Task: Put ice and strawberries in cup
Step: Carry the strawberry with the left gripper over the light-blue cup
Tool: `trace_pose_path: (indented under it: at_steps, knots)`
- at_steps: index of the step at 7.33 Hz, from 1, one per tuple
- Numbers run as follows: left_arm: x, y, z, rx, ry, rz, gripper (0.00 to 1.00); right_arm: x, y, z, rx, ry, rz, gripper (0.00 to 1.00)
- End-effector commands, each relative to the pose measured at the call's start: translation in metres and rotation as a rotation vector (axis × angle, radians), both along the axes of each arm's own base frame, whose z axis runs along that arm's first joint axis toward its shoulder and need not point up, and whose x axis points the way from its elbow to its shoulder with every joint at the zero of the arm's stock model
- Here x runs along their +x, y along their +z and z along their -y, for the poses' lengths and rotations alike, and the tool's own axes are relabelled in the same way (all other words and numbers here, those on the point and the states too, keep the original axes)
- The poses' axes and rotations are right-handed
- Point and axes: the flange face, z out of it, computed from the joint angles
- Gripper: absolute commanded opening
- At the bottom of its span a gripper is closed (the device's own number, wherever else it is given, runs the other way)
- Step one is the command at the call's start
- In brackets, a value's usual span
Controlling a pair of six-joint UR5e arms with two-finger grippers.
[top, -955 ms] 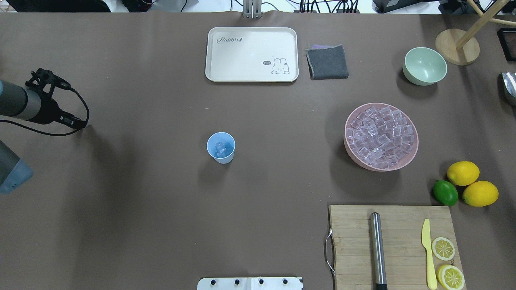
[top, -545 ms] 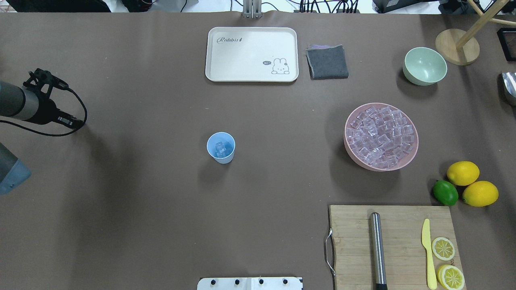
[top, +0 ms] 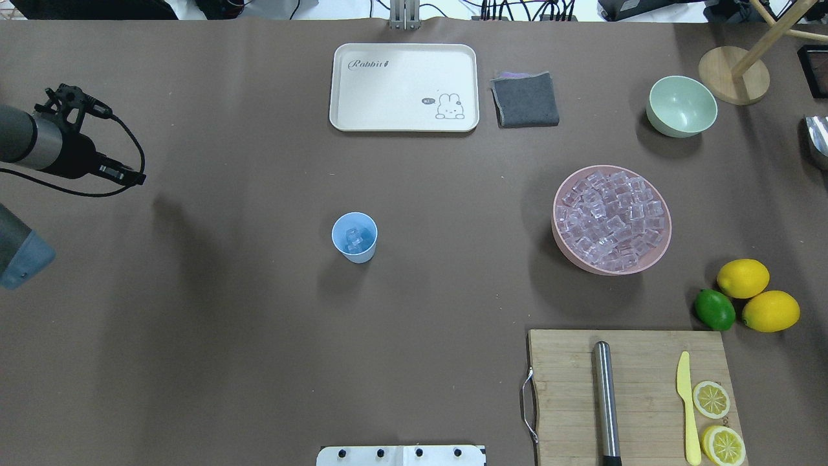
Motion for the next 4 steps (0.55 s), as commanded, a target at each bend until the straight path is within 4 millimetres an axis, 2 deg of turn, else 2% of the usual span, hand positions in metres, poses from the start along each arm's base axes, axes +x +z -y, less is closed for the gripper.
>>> trace_pose_path:
  at_steps: [1,3,4]
  knots:
    - [0.033,-0.085,-0.012,-0.05,-0.013,-0.183,0.0,0.0,0.0,-0.001,0.0,0.0,0.0,1.0]
    - [0.092,-0.143,-0.044,-0.116,0.011,-0.374,0.0,0.0,0.001,-0.002,-0.002,0.0,0.0,1.0]
    - [0.114,-0.169,-0.056,-0.142,0.026,-0.438,0.0,0.0,0.001,-0.002,-0.004,0.002,0.0,1.0]
